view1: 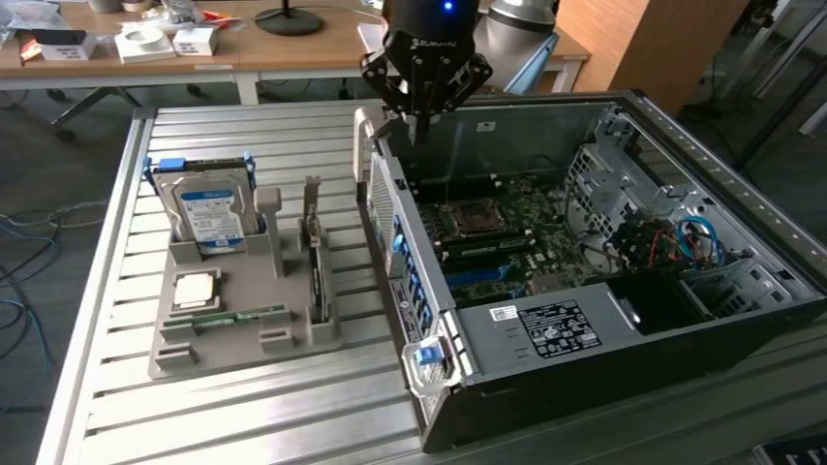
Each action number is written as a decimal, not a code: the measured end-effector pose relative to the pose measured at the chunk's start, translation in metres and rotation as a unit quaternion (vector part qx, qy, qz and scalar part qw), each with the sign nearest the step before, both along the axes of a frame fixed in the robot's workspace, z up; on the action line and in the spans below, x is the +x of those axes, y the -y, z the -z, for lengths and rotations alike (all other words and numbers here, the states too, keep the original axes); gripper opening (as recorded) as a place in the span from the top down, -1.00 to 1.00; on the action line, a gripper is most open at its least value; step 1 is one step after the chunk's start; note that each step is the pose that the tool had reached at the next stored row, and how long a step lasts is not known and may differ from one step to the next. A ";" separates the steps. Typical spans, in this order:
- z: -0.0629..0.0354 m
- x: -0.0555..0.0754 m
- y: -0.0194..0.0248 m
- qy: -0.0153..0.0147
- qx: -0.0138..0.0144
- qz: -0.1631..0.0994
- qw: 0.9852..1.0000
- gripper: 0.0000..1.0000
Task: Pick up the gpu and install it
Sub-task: 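Reach for the gpu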
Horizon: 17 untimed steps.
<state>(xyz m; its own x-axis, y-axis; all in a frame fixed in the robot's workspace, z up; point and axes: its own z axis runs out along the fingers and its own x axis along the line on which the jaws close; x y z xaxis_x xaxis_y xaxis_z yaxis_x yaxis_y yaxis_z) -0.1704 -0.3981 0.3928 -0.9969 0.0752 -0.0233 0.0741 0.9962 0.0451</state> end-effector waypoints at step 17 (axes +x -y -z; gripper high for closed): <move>0.0007 -0.036 -0.0010 0.000 0.000 0.000 1.000 0.79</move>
<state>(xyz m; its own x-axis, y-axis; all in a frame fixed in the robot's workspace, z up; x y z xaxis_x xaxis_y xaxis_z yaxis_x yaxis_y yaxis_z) -0.2064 -0.3971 0.3921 -0.9969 0.0752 -0.0233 0.0741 0.9962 0.0451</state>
